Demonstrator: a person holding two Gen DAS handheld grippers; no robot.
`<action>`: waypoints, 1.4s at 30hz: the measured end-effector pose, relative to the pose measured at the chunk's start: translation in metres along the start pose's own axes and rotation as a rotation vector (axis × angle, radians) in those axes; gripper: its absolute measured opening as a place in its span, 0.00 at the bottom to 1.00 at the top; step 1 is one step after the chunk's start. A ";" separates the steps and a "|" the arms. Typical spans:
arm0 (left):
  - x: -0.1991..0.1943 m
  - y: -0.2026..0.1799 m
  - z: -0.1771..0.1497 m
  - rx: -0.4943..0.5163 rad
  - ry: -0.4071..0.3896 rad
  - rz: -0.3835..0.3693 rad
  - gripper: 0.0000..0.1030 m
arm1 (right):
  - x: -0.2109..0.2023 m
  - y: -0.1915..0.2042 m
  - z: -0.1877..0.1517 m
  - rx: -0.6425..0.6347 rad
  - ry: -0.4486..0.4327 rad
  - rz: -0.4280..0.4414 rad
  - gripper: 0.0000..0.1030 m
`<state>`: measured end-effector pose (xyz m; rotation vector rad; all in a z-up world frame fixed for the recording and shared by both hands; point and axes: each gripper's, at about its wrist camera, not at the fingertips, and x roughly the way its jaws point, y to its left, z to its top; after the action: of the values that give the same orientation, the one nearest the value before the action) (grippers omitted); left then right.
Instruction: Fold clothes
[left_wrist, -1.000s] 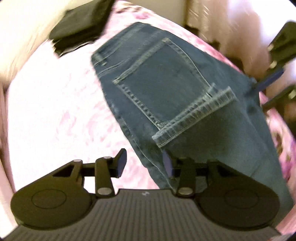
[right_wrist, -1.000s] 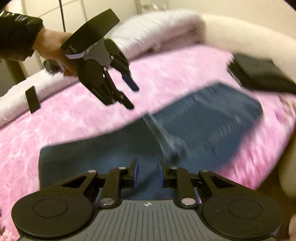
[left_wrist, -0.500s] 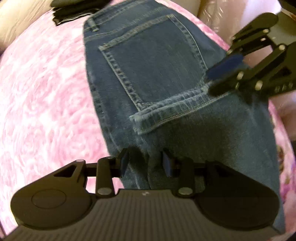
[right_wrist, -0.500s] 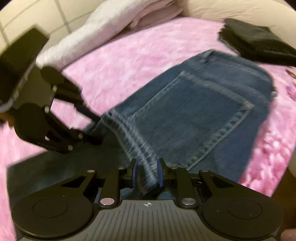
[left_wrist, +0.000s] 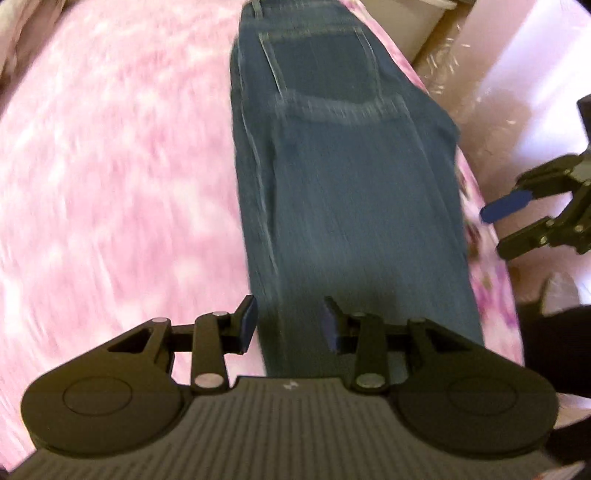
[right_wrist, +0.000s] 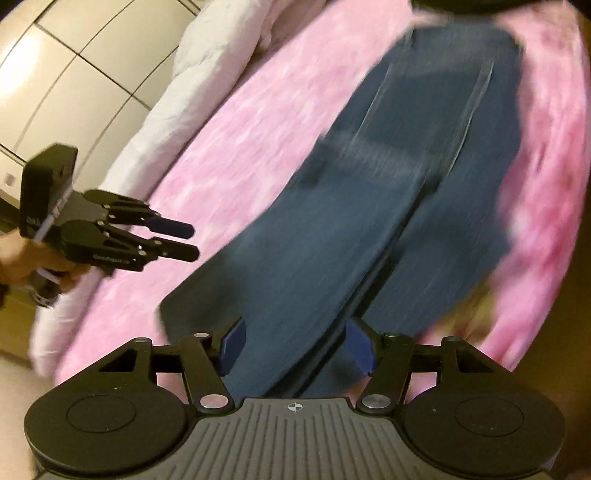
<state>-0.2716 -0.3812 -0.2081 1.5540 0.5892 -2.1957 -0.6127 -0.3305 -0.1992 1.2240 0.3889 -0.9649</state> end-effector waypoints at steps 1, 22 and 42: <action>-0.002 -0.002 -0.010 -0.012 0.003 -0.023 0.31 | 0.004 0.005 -0.010 0.013 0.011 0.015 0.60; 0.020 0.018 -0.094 -0.141 -0.116 -0.141 0.20 | 0.060 0.036 -0.091 0.310 -0.113 0.042 0.31; -0.031 0.000 -0.108 -0.094 -0.144 -0.007 0.18 | -0.011 0.054 -0.056 0.029 -0.129 -0.184 0.27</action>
<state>-0.1770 -0.3206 -0.2111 1.3361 0.6431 -2.2286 -0.5633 -0.2736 -0.1775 1.1591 0.3915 -1.2044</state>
